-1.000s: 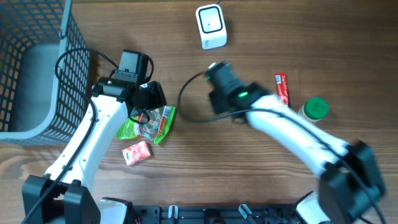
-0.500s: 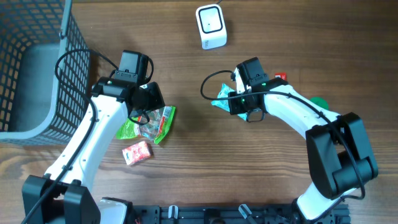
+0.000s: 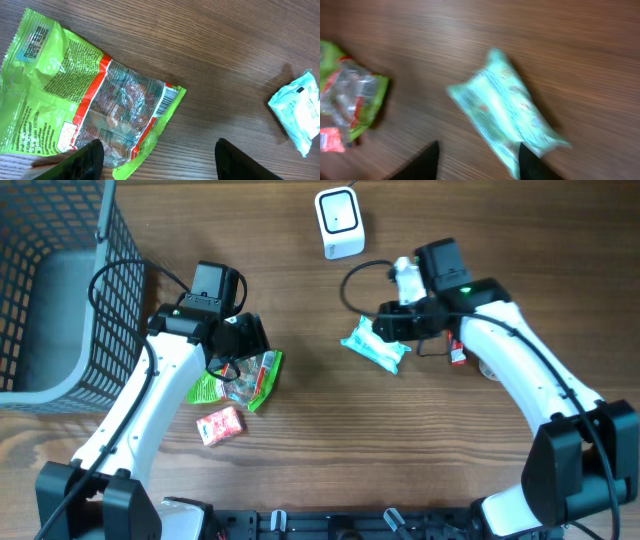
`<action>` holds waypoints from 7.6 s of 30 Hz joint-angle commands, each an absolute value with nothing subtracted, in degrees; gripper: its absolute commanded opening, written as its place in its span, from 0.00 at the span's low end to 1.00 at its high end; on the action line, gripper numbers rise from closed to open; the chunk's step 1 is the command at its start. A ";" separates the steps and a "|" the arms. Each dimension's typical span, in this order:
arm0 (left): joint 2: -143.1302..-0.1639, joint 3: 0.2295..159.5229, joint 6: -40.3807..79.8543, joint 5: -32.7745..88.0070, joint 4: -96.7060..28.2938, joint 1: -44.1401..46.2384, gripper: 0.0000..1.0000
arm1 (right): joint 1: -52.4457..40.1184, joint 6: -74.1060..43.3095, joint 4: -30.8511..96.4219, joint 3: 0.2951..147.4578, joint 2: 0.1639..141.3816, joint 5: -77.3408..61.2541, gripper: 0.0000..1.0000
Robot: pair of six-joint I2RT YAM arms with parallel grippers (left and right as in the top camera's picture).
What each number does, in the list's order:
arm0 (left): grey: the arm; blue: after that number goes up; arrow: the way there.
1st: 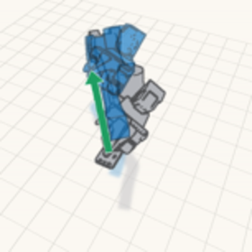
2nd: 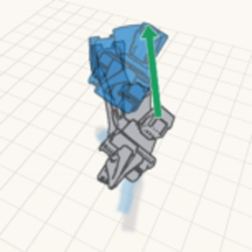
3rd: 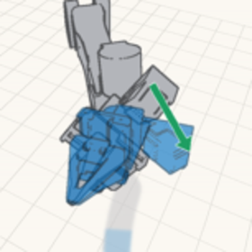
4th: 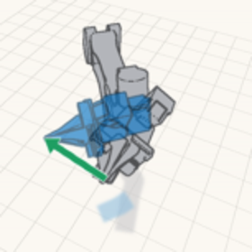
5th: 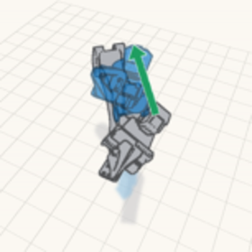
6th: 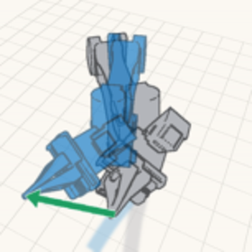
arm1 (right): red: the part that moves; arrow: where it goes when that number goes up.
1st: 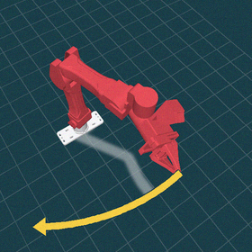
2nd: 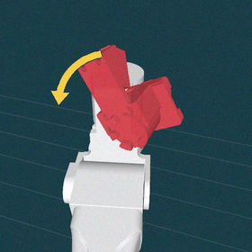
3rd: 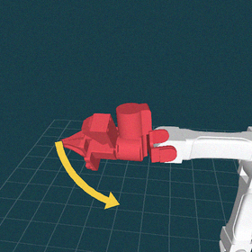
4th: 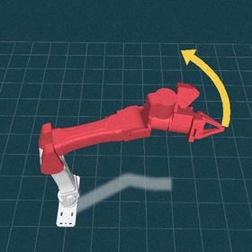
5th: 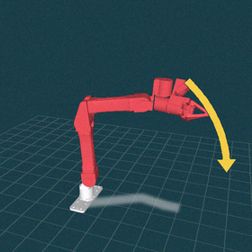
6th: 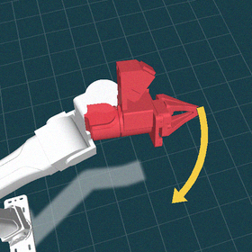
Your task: Scan the item barcode
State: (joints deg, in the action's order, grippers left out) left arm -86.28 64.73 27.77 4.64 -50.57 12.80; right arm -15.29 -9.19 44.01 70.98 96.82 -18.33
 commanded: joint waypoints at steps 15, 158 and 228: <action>-86.15 65.36 27.90 5.32 -49.10 12.73 0.68 | -14.02 -16.34 10.85 41.58 98.02 -13.54 0.54; -116.92 69.34 6.42 15.51 -32.36 38.61 0.21 | -10.04 -12.23 29.08 49.17 98.04 -32.12 0.64; -83.18 89.47 15.66 9.08 -58.81 -3.07 1.00 | -37.23 35.03 31.09 132.64 146.02 57.45 0.04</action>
